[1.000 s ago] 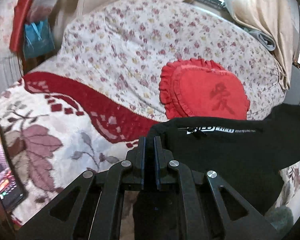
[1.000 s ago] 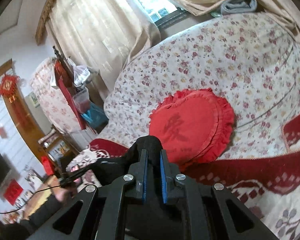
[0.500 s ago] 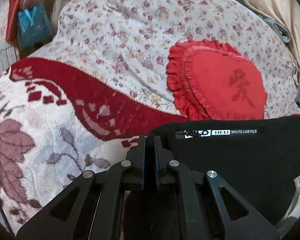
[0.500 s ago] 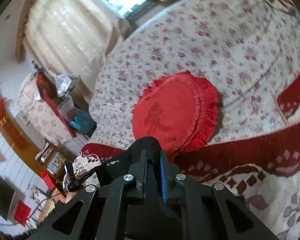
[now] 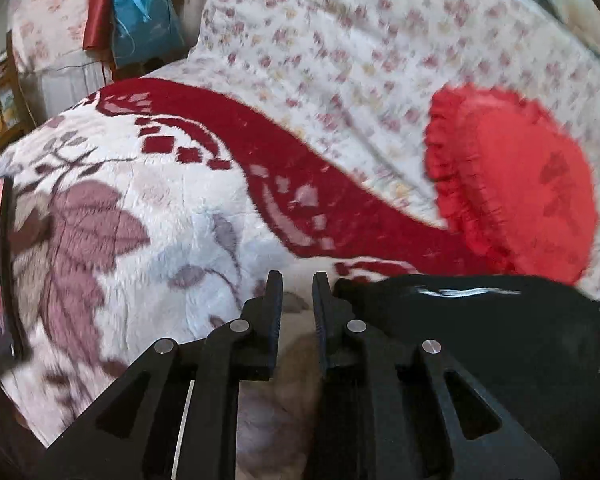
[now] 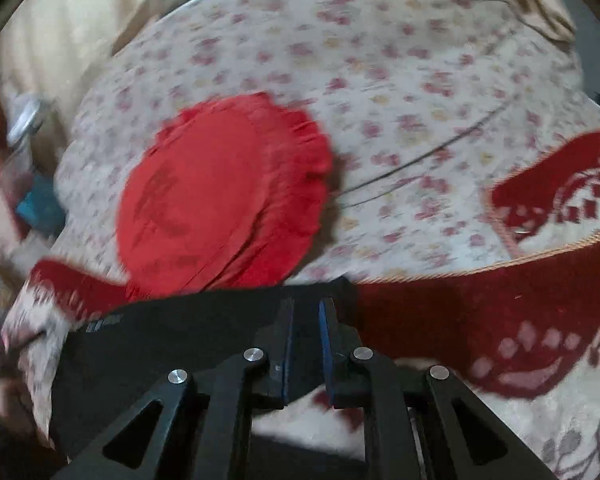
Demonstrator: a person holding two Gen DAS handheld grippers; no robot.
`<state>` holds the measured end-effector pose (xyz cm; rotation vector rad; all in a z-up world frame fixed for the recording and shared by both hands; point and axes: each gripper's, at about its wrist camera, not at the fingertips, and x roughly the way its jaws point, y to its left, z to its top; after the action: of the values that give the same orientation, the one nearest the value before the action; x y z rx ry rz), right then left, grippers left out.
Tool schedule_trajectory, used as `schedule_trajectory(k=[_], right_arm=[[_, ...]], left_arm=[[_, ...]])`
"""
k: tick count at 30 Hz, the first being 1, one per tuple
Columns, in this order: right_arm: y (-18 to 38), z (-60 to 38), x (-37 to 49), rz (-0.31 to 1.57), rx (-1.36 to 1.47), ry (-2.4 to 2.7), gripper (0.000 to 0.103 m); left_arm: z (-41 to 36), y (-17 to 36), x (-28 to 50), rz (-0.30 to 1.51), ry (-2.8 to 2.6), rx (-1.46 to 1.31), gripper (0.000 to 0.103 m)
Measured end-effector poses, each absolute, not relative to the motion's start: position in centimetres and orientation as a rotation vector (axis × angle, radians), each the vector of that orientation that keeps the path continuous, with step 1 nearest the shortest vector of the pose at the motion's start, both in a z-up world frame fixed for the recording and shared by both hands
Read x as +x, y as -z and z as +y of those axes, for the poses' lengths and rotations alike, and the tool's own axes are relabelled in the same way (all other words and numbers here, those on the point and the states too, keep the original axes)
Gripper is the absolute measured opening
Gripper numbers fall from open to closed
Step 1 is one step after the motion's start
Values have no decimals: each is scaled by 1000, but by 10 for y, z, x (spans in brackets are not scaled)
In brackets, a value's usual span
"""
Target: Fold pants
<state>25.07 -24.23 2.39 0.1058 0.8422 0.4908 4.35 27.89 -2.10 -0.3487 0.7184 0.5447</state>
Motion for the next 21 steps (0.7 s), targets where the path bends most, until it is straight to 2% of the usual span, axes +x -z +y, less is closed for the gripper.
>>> schedule_trajectory(k=[4,9,14,21], right_arm=[[-1,-215,238,892,1,-568,11],[61,-209,257,1074,-17,-466,11],[67,-216,237,906,-50,-493,12],[70,-220,236,883,-19,-501,12]], left_arm=[[237,25,33,687,-346,-440,13],[204,70,52,861,-357,-358,13],[200,86,42,736,-371,-338,14],[208,93,27,651,-322,-420,14]])
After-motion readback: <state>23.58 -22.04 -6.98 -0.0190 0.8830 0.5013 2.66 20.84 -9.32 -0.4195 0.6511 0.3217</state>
